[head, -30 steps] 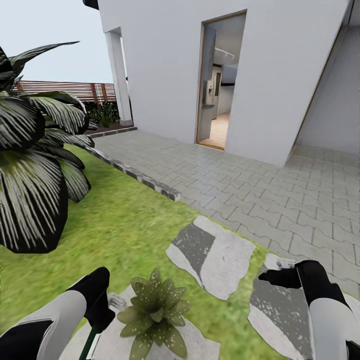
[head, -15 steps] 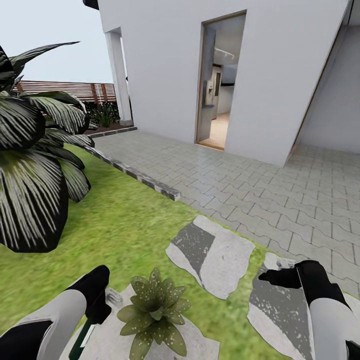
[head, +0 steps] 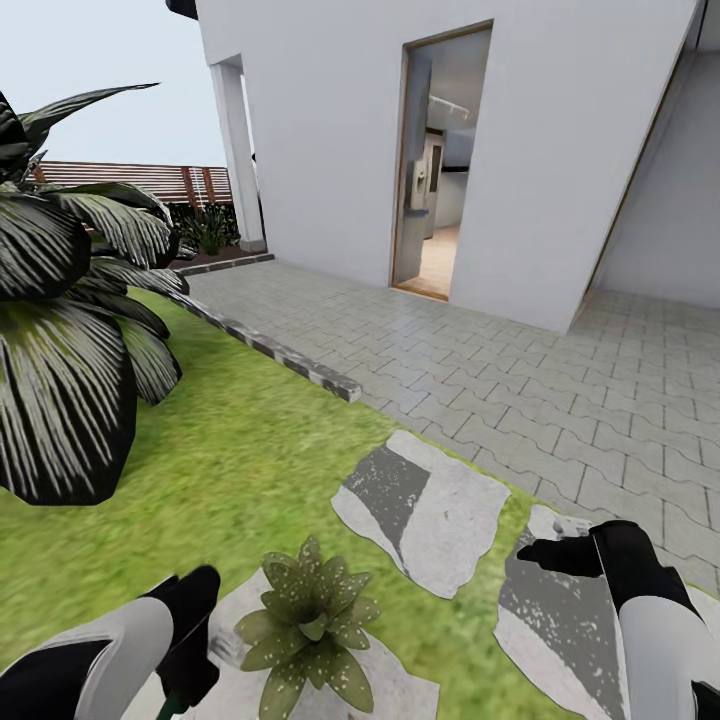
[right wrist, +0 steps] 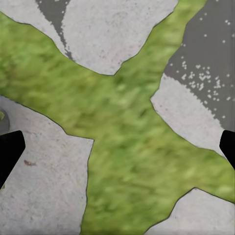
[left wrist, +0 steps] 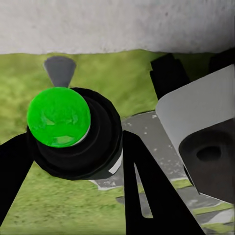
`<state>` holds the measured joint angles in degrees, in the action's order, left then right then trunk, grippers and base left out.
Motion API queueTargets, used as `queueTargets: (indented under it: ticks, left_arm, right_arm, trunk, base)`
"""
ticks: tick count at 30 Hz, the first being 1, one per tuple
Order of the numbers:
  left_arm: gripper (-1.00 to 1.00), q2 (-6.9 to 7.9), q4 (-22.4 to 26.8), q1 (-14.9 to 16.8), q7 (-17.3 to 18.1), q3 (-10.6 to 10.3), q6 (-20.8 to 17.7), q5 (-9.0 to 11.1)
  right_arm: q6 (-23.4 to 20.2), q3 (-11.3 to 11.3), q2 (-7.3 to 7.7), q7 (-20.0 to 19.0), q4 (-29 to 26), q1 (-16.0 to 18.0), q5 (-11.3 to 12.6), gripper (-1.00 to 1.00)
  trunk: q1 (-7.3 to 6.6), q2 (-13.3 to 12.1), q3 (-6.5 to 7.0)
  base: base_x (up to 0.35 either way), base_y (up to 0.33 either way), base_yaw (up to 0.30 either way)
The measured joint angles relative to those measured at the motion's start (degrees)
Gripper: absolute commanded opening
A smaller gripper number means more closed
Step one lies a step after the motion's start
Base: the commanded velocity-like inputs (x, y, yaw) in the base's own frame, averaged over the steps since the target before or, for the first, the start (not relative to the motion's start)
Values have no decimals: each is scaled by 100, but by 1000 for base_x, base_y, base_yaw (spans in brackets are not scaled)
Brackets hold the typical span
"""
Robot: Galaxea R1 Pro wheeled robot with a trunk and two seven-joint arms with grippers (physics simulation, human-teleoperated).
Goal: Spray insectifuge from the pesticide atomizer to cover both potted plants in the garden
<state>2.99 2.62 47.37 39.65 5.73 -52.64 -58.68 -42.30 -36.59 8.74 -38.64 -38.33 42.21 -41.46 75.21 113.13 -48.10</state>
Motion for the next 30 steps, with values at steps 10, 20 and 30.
queueTargets:
  ticks: [10, 20, 30]
  left_arm:
    - [-100, 6, -23, 5, 3, -4, -4, -5]
    - [-100, 10, 1068, 8, 70, 20, -34, 691]
    - [-100, 9, 301, 7, 76, 18, -15, 917]
  right_arm:
    - [0, 0, 0, 0, -1, 1, -4, 100]
    - [0, 0, 1, 0, -1, 1, -4, 100]
    - [0, 0, 0, 0, 0, 1, -4, 100]
  trunk:
    - [0, 0, 0]
    - [0, 0, 0]
    - [0, 0, 0]
  base:
    - [0, 0, 0]
    - [0, 0, 0]
    - [0, 0, 0]
